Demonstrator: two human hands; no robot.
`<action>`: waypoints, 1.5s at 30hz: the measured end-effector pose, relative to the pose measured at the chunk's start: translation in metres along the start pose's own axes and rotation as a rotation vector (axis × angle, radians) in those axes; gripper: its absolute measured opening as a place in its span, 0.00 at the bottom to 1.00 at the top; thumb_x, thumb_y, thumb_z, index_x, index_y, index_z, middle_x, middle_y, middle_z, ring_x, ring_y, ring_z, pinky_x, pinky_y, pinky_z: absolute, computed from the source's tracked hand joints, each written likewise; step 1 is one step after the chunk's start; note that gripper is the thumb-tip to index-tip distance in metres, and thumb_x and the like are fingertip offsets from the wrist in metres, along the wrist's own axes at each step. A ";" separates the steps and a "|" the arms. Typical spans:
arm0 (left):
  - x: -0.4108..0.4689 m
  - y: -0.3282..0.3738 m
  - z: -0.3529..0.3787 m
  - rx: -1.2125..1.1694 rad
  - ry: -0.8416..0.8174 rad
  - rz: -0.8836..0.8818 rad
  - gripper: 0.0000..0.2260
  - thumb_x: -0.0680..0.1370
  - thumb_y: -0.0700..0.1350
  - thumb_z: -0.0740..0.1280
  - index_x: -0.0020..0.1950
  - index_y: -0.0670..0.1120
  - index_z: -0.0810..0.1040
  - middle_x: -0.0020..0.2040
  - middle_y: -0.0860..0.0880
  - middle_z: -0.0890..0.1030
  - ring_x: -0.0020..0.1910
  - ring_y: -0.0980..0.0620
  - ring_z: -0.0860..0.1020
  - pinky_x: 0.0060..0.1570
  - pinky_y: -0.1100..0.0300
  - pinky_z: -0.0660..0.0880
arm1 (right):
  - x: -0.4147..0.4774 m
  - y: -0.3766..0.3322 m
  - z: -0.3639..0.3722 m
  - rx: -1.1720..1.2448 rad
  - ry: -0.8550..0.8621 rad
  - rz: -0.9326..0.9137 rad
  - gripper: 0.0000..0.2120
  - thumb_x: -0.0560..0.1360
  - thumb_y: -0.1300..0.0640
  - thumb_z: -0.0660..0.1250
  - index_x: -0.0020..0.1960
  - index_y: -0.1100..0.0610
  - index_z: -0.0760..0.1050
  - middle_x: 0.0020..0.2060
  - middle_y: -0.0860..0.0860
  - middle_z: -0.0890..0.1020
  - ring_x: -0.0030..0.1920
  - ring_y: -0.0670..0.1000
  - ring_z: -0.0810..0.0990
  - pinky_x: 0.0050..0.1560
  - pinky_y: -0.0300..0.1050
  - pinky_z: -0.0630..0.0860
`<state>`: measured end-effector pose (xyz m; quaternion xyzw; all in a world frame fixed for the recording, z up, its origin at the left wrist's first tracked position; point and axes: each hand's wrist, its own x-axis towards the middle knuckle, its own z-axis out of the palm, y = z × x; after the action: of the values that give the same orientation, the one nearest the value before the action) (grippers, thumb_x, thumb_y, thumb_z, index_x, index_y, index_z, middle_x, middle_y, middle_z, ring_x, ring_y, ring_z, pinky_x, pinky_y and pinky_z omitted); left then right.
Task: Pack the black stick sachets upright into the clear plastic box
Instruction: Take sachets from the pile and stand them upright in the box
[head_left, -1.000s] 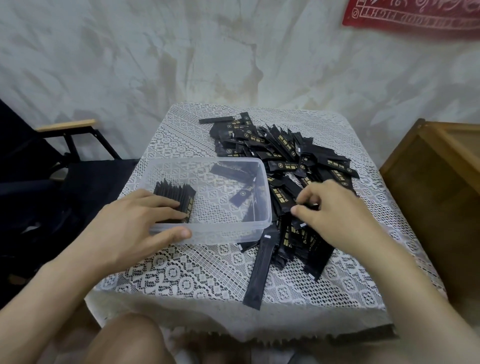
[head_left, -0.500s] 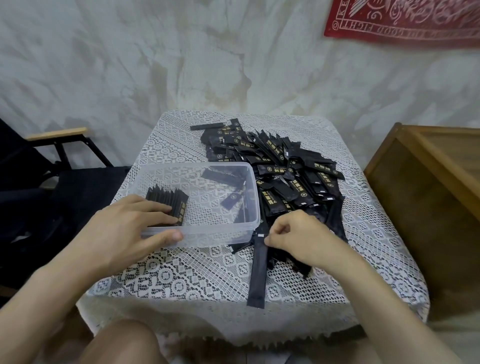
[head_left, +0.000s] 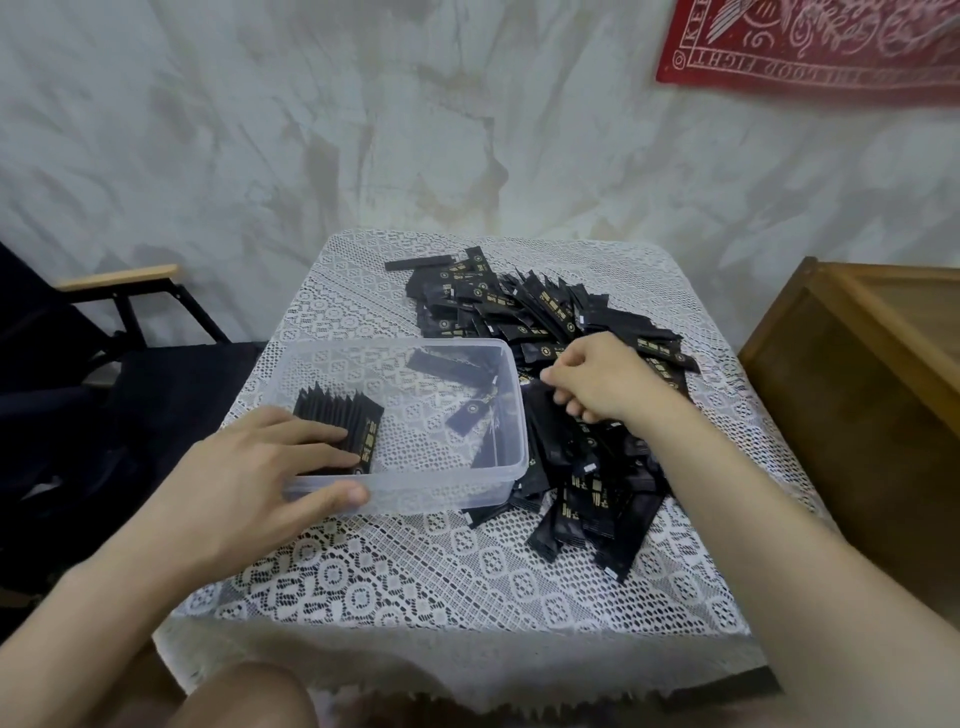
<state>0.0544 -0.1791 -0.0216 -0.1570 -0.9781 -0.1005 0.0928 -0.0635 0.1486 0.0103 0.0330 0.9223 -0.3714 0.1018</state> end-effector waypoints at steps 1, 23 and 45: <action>0.000 0.000 0.000 0.001 0.002 0.001 0.31 0.75 0.77 0.49 0.58 0.63 0.83 0.62 0.65 0.79 0.61 0.60 0.70 0.50 0.58 0.74 | -0.001 -0.001 0.004 -0.094 -0.007 0.019 0.13 0.78 0.48 0.72 0.44 0.58 0.81 0.37 0.55 0.87 0.31 0.52 0.82 0.39 0.48 0.82; 0.003 0.003 -0.005 0.004 -0.054 -0.011 0.33 0.74 0.79 0.47 0.60 0.64 0.82 0.64 0.65 0.78 0.61 0.61 0.70 0.52 0.54 0.77 | -0.022 0.004 0.021 0.027 -0.103 0.047 0.19 0.72 0.46 0.77 0.43 0.58 0.72 0.36 0.55 0.68 0.36 0.54 0.66 0.38 0.47 0.61; 0.004 0.004 -0.007 0.011 -0.095 -0.026 0.35 0.73 0.80 0.44 0.61 0.64 0.81 0.66 0.64 0.77 0.64 0.59 0.70 0.55 0.52 0.77 | -0.033 0.022 0.002 -0.377 -0.010 -0.080 0.25 0.81 0.42 0.64 0.31 0.54 0.62 0.25 0.50 0.70 0.32 0.56 0.74 0.38 0.45 0.70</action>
<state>0.0532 -0.1757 -0.0138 -0.1484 -0.9839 -0.0886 0.0458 -0.0283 0.1631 0.0008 -0.0252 0.9756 -0.1958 0.0957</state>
